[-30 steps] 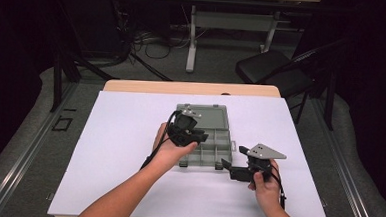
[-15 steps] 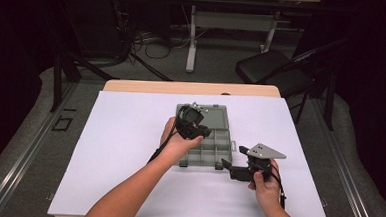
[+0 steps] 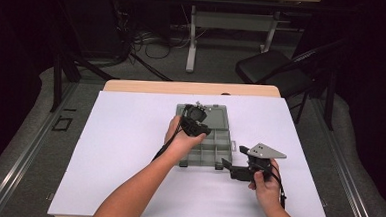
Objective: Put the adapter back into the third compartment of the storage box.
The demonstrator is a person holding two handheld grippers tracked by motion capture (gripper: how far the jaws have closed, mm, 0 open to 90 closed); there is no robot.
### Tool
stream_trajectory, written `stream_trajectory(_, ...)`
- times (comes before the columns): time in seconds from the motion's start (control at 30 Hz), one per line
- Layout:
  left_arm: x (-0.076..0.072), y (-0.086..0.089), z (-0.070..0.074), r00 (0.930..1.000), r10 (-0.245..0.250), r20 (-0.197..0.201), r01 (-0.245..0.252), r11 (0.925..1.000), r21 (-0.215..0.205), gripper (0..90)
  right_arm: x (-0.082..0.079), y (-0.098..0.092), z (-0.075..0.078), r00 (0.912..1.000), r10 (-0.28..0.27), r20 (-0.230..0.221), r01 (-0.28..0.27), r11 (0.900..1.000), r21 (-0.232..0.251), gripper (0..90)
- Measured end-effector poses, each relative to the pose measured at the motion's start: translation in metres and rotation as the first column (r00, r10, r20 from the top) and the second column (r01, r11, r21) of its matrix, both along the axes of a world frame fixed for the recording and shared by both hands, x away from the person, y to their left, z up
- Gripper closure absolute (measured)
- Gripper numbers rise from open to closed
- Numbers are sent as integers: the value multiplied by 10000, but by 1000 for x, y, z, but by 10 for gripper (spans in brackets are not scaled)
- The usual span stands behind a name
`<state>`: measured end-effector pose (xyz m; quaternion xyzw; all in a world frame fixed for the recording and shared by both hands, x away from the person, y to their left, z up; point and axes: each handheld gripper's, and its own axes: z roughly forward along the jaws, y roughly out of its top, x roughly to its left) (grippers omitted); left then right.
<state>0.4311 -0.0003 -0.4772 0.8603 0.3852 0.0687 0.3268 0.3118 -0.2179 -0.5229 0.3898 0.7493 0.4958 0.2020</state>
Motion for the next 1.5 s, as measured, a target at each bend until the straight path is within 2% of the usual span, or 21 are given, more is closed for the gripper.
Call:
stream_trajectory(0.27, 6, -5, -11, 9998, 175, -92, -174, 9998, 75, 769, 0, 0, 0, 10000, -5, -14, 5, 10000, 23, 174)
stream_trajectory(0.43, 10, -7, -18, 9994, 289, -172, -285, 9992, 270, 769, 0, -1, 0, 10000, 11, -39, -11, 10000, -29, 174)
stream_trajectory(0.77, 11, -15, -28, 9994, 230, -261, -215, 9981, 576, 769, 1, -1, 0, 10000, 14, -34, -14, 10000, -20, 174)
stream_trajectory(1.07, 11, -17, -30, 9994, 123, -319, -100, 9976, 692, 769, 0, -1, 0, 10000, -4, -13, 4, 10000, 1, 174)
stream_trajectory(1.5, 11, -17, -29, 9995, 126, -286, -107, 9979, 642, 767, 0, -1, 0, 10000, -8, 3, 8, 10000, 24, 174)
